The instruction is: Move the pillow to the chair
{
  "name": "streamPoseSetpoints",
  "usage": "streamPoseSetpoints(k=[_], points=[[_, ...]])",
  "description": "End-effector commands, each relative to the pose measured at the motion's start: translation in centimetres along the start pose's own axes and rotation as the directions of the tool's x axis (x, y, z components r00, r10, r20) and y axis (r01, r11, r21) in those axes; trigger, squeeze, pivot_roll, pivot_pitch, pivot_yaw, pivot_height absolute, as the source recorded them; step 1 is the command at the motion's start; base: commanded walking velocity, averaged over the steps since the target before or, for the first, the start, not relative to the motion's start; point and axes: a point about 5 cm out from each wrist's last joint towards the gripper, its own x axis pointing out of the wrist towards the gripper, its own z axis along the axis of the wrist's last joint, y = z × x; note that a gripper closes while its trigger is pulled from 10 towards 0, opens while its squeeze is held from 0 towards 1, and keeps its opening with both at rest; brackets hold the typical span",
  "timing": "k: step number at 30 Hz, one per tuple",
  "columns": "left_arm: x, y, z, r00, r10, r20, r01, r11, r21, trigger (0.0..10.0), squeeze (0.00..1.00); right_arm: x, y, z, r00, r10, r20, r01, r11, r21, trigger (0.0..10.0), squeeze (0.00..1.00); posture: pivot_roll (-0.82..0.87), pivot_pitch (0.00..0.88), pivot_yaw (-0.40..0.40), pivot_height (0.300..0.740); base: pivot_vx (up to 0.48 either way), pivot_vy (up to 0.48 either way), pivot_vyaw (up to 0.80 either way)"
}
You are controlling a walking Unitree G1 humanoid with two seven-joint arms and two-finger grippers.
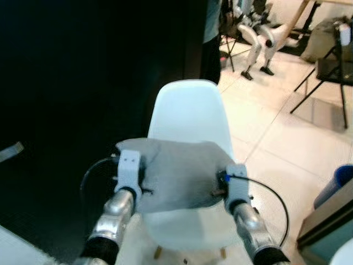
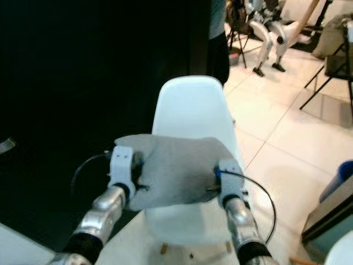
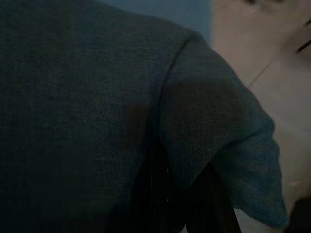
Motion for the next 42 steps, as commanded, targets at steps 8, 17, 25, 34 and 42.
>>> streamPoseSetpoints(k=[8, 17, 25, 34, 42], points=[[0.1, 1.4, 0.8, 0.998, 0.048, 0.039, -0.049, 0.999, 0.011, 10.0, 0.0, 0.1, 0.8, 0.4, 1.0, 0.011, 0.024, -0.011, 1.0, 0.005, 10.0, 0.0, 0.04, 0.055, 0.009, 0.74, 0.33, 0.0, 0.0], [0.1, 1.0, 0.5, 0.999, 0.038, 0.022, -0.038, 0.999, 0.017, 10.0, 0.0, 0.1, 1.1, 0.4, 0.999, 0.03, 0.028, -0.03, 1.0, -0.006, 10.0, 0.0, 0.04, 0.058, 0.007, 0.74, 0.183, 0.0, 0.0], [0.1, 1.2, 0.2, 0.998, 0.063, -0.002, -0.063, 0.995, 0.081, 10.0, 0.0, 0.1, 1.2, 0.4, 0.999, 0.038, 0.028, -0.038, 0.999, -0.008, 10.0, 0.0, 0.04, 0.059, 0.002, 0.74, 0.0, -0.226, 0.0], [0.1, 1.8, 0.0, 0.995, 0.099, -0.015, -0.099, 0.995, 0.026, 10.0, 0.0, 0.4, 1.5, 1.0, 0.998, 0.053, 0.041, -0.053, 0.999, -0.009, 10.0, 0.0, 0.04, 0.056, -0.003, 0.74, 0.0, -0.16, 0.0], [0.1, 2.0, 0.6, 0.996, 0.074, 0.039, -0.074, 0.997, 0.003, 10.0, 0.0, 1.2, 1.9, 2.6, 0.994, 0.079, 0.077, -0.076, 0.996, -0.04, 10.0, 0.0, 0.05, 0.053, -0.01, 0.74, 0.0, 0.0, 0.0]])
